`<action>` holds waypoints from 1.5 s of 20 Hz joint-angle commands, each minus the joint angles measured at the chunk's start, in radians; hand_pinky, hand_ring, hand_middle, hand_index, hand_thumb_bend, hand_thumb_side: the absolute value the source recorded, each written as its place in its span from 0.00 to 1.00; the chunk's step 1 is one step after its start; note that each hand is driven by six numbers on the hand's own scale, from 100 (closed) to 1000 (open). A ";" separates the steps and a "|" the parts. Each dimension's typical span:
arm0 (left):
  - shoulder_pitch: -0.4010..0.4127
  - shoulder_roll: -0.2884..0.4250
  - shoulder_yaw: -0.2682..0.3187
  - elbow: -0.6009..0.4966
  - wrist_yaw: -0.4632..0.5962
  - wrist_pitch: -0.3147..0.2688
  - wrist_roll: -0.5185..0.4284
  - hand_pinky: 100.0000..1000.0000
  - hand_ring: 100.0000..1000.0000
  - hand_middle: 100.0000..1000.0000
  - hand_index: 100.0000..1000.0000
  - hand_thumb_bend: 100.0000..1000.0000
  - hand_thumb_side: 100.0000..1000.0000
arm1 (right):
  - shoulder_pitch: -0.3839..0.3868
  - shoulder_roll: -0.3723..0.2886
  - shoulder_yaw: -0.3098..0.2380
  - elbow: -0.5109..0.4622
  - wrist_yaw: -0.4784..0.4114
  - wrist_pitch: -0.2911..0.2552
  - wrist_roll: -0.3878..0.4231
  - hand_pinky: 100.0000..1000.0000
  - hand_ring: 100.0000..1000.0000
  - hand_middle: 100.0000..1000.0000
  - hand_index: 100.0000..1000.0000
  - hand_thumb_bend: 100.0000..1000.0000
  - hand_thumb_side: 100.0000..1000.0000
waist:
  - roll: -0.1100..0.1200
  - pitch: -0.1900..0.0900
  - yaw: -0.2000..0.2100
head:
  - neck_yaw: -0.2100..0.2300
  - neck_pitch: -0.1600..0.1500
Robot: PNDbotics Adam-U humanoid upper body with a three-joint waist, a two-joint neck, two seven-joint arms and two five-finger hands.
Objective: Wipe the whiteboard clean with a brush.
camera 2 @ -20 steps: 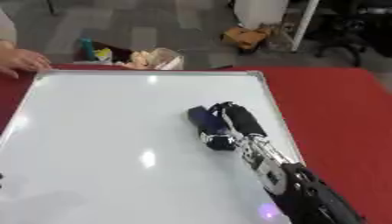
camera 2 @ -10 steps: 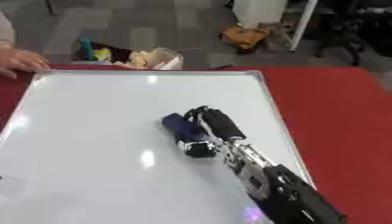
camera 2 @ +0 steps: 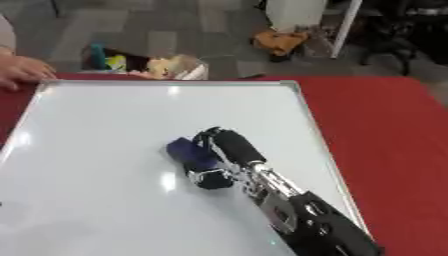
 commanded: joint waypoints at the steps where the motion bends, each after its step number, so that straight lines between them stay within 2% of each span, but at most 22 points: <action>1: -0.008 0.011 0.005 -0.018 0.003 -0.002 -0.001 0.43 0.49 0.54 0.63 0.63 0.93 | 0.027 -0.009 0.003 0.058 0.009 0.020 0.008 0.59 0.57 0.49 0.68 0.00 0.28 | 0.007 -0.008 0.000 | 0.000 -0.003; 7: -0.006 0.014 0.007 -0.018 0.003 -0.002 0.001 0.43 0.49 0.54 0.63 0.63 0.93 | 0.047 -0.035 -0.053 0.085 -0.015 0.059 -0.026 0.59 0.57 0.49 0.67 0.00 0.27 | 0.007 -0.011 -0.008 | 0.005 -0.005; 19: -0.002 0.017 0.011 -0.016 0.003 -0.003 0.006 0.43 0.49 0.54 0.63 0.63 0.93 | 0.095 -0.092 -0.144 0.066 -0.098 0.139 -0.095 0.59 0.57 0.49 0.67 0.00 0.27 | 0.005 -0.017 -0.018 | 0.009 -0.010; 30: 0.000 0.017 0.012 -0.016 0.002 -0.002 0.007 0.43 0.49 0.54 0.63 0.63 0.93 | 0.112 -0.102 -0.158 0.056 -0.131 0.155 -0.115 0.59 0.57 0.48 0.67 0.00 0.27 | 0.003 -0.019 -0.022 | 0.009 -0.009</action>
